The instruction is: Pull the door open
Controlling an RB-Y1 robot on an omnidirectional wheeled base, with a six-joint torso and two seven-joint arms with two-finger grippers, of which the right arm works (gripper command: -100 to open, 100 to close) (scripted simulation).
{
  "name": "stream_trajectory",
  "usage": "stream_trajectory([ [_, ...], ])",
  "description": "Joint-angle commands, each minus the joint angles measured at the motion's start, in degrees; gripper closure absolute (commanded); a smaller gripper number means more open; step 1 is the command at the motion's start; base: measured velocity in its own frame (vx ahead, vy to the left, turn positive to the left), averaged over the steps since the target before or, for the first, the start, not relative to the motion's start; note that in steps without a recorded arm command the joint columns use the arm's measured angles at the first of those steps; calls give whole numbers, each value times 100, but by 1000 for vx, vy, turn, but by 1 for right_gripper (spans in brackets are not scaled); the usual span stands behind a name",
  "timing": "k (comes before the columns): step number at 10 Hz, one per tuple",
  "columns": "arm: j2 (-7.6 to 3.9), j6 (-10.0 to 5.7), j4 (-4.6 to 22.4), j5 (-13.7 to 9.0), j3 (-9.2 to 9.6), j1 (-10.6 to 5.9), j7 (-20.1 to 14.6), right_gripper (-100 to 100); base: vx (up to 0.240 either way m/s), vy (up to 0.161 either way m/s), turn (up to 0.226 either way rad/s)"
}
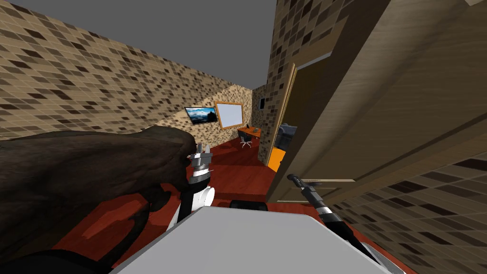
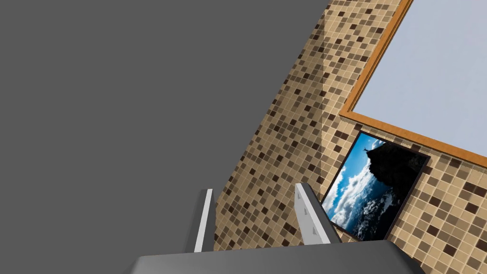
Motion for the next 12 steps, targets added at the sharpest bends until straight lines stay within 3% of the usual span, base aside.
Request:
stream_trajectory([
  [1, 0, 0, 0, 0, 0, 0, 0, 100, -104, -32, 40],
  [2, -31, -127, 60, -17, 56, 45, -34, 100, -148, -61, 143],
  [10, -215, -690, 322, -116, 259, 227, -152, 100, -200, -74, 170],
  [12, -187, -716, 360, -102, 296, 205, -174, 100, -155, -56, 85],
])
